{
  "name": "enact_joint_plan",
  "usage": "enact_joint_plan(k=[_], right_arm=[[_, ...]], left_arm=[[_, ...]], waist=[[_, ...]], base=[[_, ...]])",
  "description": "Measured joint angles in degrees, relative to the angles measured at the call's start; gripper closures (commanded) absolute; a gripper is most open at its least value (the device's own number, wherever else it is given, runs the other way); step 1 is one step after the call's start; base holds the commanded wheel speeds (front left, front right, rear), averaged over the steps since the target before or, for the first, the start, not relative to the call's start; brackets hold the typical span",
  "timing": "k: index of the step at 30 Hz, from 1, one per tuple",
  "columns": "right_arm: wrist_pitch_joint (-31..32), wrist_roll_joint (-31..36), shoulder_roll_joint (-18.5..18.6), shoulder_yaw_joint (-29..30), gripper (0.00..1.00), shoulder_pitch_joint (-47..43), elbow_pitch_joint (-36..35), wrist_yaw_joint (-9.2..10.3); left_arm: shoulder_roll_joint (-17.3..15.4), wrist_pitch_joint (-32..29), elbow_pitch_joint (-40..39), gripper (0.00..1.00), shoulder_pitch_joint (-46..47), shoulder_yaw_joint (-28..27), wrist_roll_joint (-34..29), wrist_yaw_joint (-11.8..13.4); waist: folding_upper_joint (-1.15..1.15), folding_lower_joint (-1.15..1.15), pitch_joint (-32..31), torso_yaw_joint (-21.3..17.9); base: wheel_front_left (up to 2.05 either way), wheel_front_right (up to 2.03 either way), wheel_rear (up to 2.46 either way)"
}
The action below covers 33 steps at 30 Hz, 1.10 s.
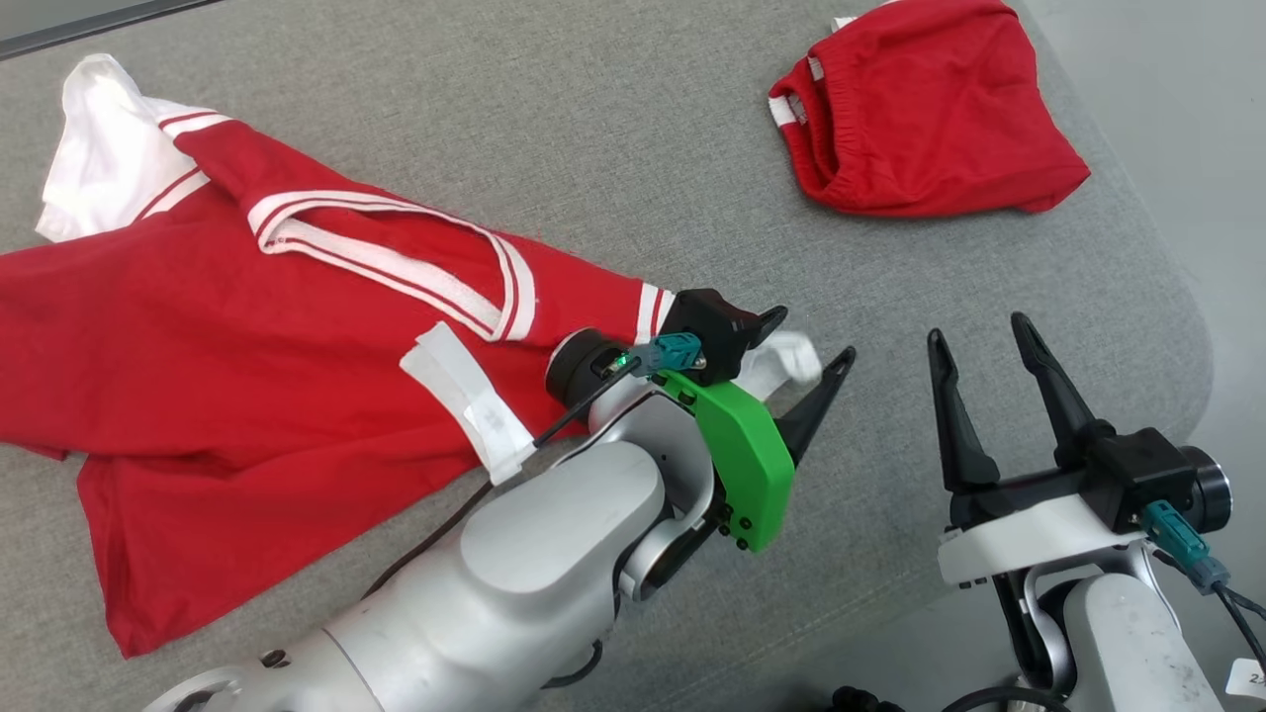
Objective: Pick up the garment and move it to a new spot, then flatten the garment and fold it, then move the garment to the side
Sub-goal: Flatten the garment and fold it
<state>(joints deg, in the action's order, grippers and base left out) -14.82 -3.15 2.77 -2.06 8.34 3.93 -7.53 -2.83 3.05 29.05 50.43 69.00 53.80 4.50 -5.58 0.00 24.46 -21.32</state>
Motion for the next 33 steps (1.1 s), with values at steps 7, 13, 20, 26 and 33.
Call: enact_joint_plan(k=[7, 13, 20, 26, 33], right_arm=[[0.0, 0.5, -0.1, 2.1, 0.00, -1.6, 0.1, 0.00], [0.0, 2.6, -0.1, 3.7, 0.00, -3.8, -0.6, 0.00], [0.0, 4.2, 0.1, 4.8, 0.00, -6.0, -0.9, 0.00], [0.0, 4.4, 1.1, 4.7, 0.00, -6.8, -1.0, 0.00], [0.0, 4.4, 1.7, 3.8, 0.00, -6.9, -0.8, 0.00]], left_arm=[[-0.1, 3.3, -2.2, 0.00, -0.9, -0.7, 4.0, 1.5], [-8.4, 7.1, -5.9, 0.00, -7.7, -4.5, 6.4, 5.8], [-18.9, 9.4, -12.5, 0.00, -18.1, -8.4, 8.7, 12.5], [-23.4, 10.8, -15.4, 0.00, -24.2, -12.2, 10.8, 16.2], [-24.9, 10.1, -14.6, 0.00, -25.2, -15.6, 13.9, 16.4]], waist=[[0.00, 0.00, -0.7, 2.3], [0.00, 0.00, -3.2, 5.8], [0.00, 0.00, -6.0, 10.5], [-0.01, 0.00, -7.9, 14.5], [-0.01, 0.00, -9.4, 18.2]], base=[[0.00, 0.00, 0.00], [0.00, 0.00, 0.00], [0.00, 0.00, 0.00], [0.00, 0.00, 0.00], [0.00, 0.00, 0.00]])
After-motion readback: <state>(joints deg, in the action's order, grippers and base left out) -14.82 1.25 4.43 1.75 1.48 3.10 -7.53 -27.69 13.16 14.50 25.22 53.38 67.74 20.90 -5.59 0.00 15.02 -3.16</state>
